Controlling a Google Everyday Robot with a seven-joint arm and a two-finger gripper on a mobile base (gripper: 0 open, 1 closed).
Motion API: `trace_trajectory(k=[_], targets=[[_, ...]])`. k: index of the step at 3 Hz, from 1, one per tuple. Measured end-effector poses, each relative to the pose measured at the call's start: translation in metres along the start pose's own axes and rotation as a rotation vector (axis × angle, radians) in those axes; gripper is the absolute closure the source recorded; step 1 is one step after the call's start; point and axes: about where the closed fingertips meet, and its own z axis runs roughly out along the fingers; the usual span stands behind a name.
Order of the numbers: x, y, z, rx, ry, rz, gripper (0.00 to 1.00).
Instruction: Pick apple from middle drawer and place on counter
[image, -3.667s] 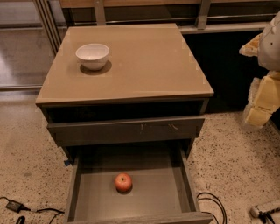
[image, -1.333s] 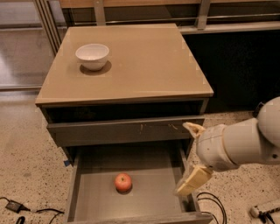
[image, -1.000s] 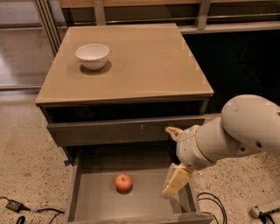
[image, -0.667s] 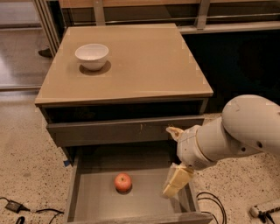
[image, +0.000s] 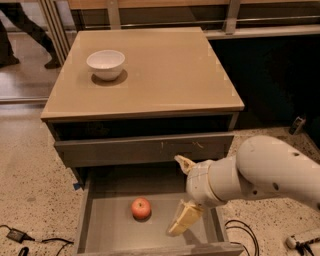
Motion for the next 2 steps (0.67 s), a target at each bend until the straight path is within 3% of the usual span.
trace_trajectory(k=[2], targets=[[0.016,-0.007,0.063,0.024,-0.06,0.021,0.0]])
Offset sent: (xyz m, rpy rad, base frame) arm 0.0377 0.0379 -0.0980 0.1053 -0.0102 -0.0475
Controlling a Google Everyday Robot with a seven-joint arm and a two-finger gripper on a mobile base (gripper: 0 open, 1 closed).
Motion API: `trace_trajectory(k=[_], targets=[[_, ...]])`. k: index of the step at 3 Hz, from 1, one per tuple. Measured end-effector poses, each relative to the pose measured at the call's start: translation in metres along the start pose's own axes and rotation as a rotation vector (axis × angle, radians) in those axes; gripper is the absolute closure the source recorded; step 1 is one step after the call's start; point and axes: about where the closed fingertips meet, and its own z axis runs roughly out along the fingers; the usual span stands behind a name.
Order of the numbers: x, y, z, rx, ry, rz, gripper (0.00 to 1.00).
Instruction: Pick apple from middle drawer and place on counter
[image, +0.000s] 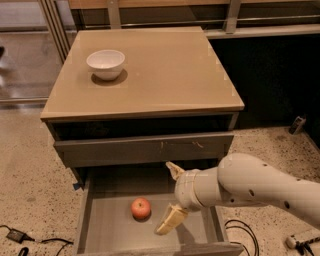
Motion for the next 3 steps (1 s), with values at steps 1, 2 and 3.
trace_trajectory(k=[1,2,3], targets=[[0.022,-0.014,0.049,0.003,-0.026,0.016,0.0],[0.032,-0.025,0.096,-0.021,-0.049,0.014,0.0],[0.042,-0.024,0.14,-0.062,-0.069,0.021,0.0]])
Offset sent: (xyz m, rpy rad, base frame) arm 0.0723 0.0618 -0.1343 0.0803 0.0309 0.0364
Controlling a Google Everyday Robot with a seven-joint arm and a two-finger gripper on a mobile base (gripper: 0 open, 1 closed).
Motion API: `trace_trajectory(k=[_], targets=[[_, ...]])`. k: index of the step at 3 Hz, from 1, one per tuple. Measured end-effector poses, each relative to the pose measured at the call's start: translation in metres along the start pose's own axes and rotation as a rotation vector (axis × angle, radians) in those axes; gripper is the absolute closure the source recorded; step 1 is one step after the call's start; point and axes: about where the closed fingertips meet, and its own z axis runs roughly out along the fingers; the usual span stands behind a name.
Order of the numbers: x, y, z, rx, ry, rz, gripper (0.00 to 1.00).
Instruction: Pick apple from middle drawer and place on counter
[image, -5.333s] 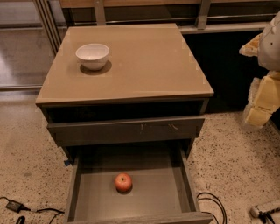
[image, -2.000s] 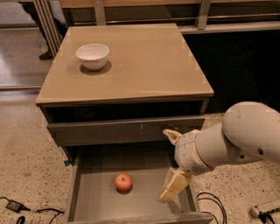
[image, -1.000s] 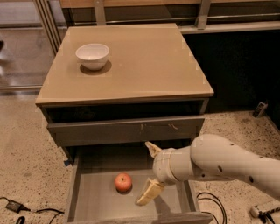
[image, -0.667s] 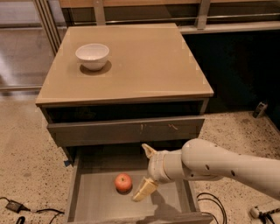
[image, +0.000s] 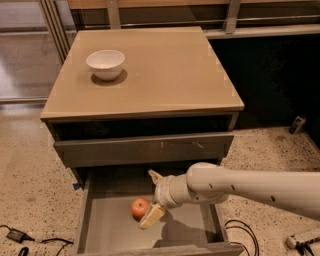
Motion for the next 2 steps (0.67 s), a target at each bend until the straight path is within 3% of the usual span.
trace_trajectory(k=[1,2], targets=[[0.0,0.0,0.0,0.0,0.0,0.0,0.0],[0.02,0.01,0.02,-0.054,0.022,0.064,0.0]])
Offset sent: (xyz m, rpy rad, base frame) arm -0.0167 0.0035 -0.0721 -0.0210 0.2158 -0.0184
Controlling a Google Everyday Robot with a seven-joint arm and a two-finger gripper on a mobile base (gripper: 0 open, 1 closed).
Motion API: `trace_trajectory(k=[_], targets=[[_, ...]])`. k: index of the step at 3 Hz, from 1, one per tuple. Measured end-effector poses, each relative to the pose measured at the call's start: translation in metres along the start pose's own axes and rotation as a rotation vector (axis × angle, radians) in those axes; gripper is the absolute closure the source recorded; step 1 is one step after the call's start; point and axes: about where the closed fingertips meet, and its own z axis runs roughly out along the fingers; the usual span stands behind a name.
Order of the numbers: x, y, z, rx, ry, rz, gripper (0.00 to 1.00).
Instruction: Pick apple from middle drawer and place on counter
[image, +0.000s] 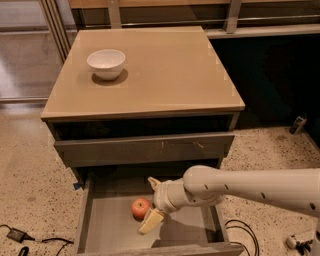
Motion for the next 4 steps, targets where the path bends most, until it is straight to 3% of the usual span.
trace_trajectory(k=[2,4], targets=[[0.049,0.01,0.044,-0.068,0.014,0.107,0.0],[0.062,-0.009,0.083,-0.036,-0.037,0.106,0.0]])
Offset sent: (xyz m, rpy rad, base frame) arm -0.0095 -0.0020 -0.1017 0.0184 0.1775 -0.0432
